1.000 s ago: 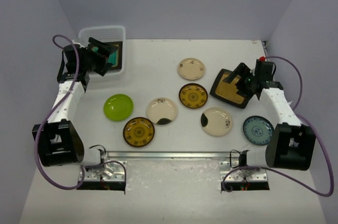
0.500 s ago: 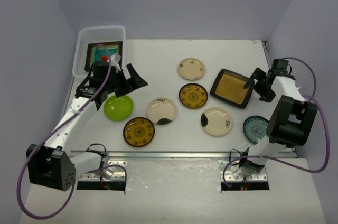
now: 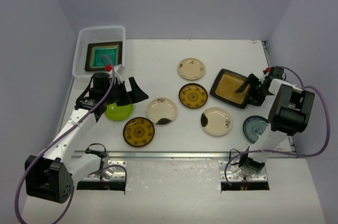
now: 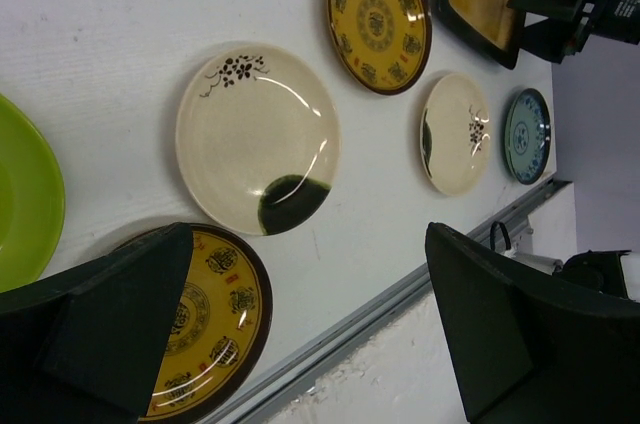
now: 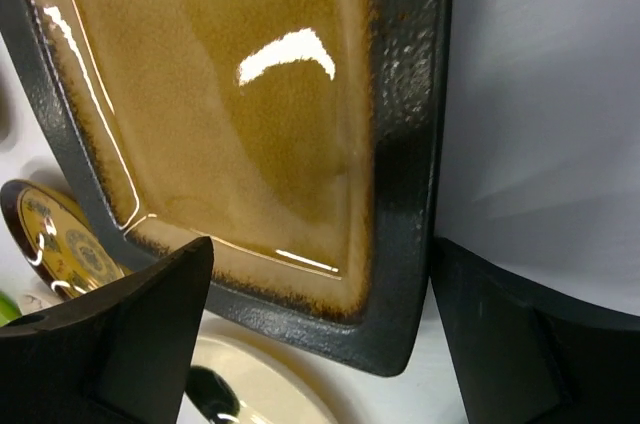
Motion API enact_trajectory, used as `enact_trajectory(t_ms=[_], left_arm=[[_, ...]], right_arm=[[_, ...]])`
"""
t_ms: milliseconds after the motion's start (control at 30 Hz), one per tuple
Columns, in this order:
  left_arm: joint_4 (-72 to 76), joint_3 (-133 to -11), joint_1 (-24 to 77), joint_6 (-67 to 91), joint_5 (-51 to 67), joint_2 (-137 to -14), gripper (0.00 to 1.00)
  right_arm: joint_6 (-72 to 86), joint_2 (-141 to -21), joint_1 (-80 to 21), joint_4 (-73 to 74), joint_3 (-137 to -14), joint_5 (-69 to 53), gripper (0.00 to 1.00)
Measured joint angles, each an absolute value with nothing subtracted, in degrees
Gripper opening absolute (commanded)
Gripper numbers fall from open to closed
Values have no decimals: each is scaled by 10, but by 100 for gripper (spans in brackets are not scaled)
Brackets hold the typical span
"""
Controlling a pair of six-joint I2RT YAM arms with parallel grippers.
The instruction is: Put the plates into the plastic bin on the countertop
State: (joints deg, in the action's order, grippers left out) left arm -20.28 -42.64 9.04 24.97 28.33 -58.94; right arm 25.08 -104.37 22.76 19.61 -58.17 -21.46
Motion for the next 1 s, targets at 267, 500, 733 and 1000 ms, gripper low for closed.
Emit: enact_trajectory(t_ms=[267, 500, 733, 1000], left_arm=[[-199, -426, 91, 242, 299, -586, 100], [-199, -426, 91, 240, 303, -587, 100], [-197, -426, 91, 241, 309, -587, 100], [-162, -426, 91, 269, 352, -597, 100]], right_arm=[[256, -1096, 261, 161, -588, -298, 29], [254, -1110, 264, 148, -587, -328, 0], [287, -1077, 264, 114, -552, -336, 0], [374, -923, 264, 22, -488, -364, 0]])
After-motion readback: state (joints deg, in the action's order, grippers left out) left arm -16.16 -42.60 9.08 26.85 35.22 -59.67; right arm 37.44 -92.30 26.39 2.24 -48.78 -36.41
